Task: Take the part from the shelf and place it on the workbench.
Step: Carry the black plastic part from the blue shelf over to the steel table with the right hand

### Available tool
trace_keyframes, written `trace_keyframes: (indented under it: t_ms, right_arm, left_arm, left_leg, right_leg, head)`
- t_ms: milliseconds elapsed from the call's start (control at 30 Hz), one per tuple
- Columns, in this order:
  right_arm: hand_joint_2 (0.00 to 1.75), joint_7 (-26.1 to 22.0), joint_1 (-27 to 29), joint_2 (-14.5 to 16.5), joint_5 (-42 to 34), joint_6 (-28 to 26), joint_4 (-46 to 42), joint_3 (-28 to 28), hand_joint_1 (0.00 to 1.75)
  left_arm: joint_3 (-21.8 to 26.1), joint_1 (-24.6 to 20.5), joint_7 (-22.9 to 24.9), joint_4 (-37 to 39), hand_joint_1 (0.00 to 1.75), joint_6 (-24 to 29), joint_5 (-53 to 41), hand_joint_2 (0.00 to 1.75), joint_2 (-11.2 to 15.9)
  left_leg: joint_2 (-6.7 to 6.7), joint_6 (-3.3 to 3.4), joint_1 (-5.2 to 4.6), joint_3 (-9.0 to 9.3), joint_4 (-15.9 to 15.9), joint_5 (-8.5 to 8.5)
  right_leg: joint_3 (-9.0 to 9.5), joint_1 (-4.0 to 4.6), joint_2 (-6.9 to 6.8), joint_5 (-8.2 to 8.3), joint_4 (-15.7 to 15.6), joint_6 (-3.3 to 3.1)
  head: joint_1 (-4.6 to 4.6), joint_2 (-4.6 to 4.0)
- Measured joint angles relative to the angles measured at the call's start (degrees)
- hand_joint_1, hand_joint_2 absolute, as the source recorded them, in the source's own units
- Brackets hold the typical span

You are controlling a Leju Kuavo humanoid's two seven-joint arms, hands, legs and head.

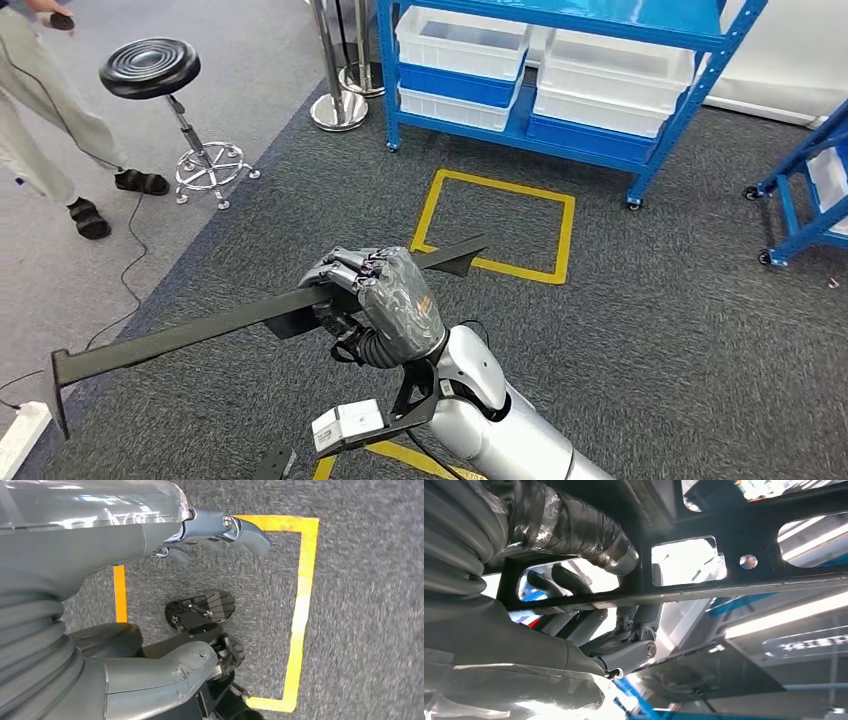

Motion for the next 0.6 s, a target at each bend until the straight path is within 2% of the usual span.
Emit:
trace_keyframes:
  t_ms: [33,100,167,200,233,300,333,367,400,433,467,533,567,600]
  right_arm:
    - [1.75,0.0,-0.14,-0.01,0.0,0.04,-0.05,0.0,1.75]
    - [1.75,0.03,-0.42,-0.03,-0.01,0.11,-0.17,0.0,1.75]
    - [1.75,0.07,-0.6,-0.04,-0.02,0.18,-0.4,0.0,1.75]
    - [1.75,0.07,-0.69,-0.03,-0.02,0.22,-0.55,0.0,1.75]
    - [1.75,0.06,-0.78,-0.02,-0.02,0.26,-0.78,0.0,1.75]
    - [1.75,0.06,-0.9,-0.04,0.01,0.33,-1.15,0.0,1.75]
    - [1.75,0.06,-0.91,-0.09,0.09,0.37,-1.27,0.0,1.75]
    - [1.75,0.07,-0.88,-0.14,0.22,0.4,-1.31,0.0,1.75]
    - [1.75,0.08,-0.86,-0.18,0.44,0.42,-1.32,0.0,1.75]
    - [1.75,0.13,-0.86,-0.2,0.72,0.39,-1.37,0.0,1.75]
    - [1.75,0.19,-0.87,-0.2,0.98,0.35,-1.46,0.0,1.75]
    - [1.75,0.38,-0.9,-0.21,1.51,0.28,-1.83,-0.02,1.75]
    - [1.75,0.48,-0.92,-0.24,1.69,0.25,-2.03,-0.03,1.75]
    - [1.75,0.57,-0.92,-0.26,1.85,0.24,-2.21,-0.04,1.75]
  left_arm:
    - [0.01,-0.1,0.0,0.0,0.0,0.05,0.01,1.75,-0.07]
    - [0.02,-0.25,0.01,0.0,0.0,0.18,0.02,1.75,-0.14]
    - [0.03,-0.2,0.02,0.0,0.0,0.29,0.01,1.75,-0.12]
    - [0.03,-0.16,0.01,0.0,0.0,0.28,-0.03,1.75,-0.12]
    - [0.03,-0.23,-0.02,0.0,0.0,0.22,-0.13,1.75,-0.13]
    - [-0.01,-0.69,-0.03,0.0,0.0,0.04,-0.39,1.75,-0.17]
    - [-0.03,-0.95,-0.02,0.0,0.0,-0.04,-0.54,1.75,-0.2]
    - [-0.06,-1.13,0.02,0.0,0.0,-0.12,-0.64,1.75,-0.22]
    - [-0.09,-1.22,0.05,0.0,0.0,-0.2,-0.77,1.75,-0.25]
    - [-0.13,-1.25,0.08,0.0,0.0,-0.31,-0.92,1.75,-0.27]
    - [-0.2,-1.31,0.1,0.0,0.0,-0.4,-1.06,1.75,-0.29]
    - [-0.39,-1.67,0.11,0.0,0.0,-0.52,-1.24,1.75,-0.38]
    - [-0.51,-1.94,0.11,0.0,0.0,-0.54,-1.29,1.75,-0.46]
    - [-0.61,-2.15,0.13,0.0,0.0,-0.55,-1.33,1.75,-0.55]
  left_leg:
    - [-0.72,-0.29,0.0,-0.29,0.53,-0.2]
    - [-1.85,-0.96,0.13,-1.12,1.14,-0.29]
    - [-2.8,-1.63,0.37,-1.7,1.16,-0.14]
    - [-2.36,-1.92,0.37,-1.91,1.42,-0.3]
    - [-1.11,-2.23,0.32,-2.49,2.54,-0.98]
    - [2.37,-2.77,0.25,-5.23,8.25,-3.94]
    - [3.46,-2.99,0.33,-7.15,12.18,-5.68]
    - [3.87,-3.13,0.43,-8.72,15.4,-6.81]
    - [4.03,-3.19,0.49,-9.5,17.04,-7.02]
    - [4.13,-3.15,0.53,-9.09,16.34,-6.17]
    - [4.45,-2.96,0.51,-7.47,13.35,-4.44]
    - [6.73,-2.23,0.06,-3.13,5.24,-1.24]
    - [7.72,-1.81,-0.28,-1.65,2.37,-0.39]
    - [8.33,-1.46,-0.59,-1.07,1.06,-0.22]
  right_leg:
    - [1.35,-0.21,1.3,1.18,-3.17,-0.05]
    - [2.37,-0.32,3.1,1.56,-5.89,-0.34]
    - [2.34,-0.22,2.32,1.65,-6.14,-0.89]
    - [2.47,-0.24,1.71,1.74,-6.37,-1.25]
    - [2.65,-0.29,0.97,1.83,-6.62,-1.63]
    - [2.9,-0.19,-0.66,1.82,-6.93,-2.21]
    - [2.94,-0.07,-1.56,1.74,-6.94,-2.41]
    - [2.94,0.03,-2.41,1.66,-6.92,-2.51]
    - [2.96,0.1,-3.21,1.6,-6.91,-2.55]
    - [3.0,0.16,-3.89,1.54,-6.91,-2.55]
    - [3.1,0.22,-4.56,1.47,-6.91,-2.49]
    - [3.34,0.46,-5.75,1.29,-6.9,-2.21]
    - [3.43,0.58,-6.31,1.22,-6.92,-1.99]
    - [3.49,0.69,-6.81,1.18,-6.95,-1.75]
  head:
    - [-0.01,0.01]
    - [-0.02,0.01]
    - [-0.01,0.01]
    - [-0.02,0.01]
    - [-0.07,0.01]
    - [-0.14,0.0]
    - [-0.16,0.0]
    - [-0.16,0.0]
    - [-0.17,0.01]
    - [-0.17,0.01]
    - [-0.17,0.01]
    - [-0.17,0.0]
    - [-0.17,0.0]
    - [-0.17,0.01]
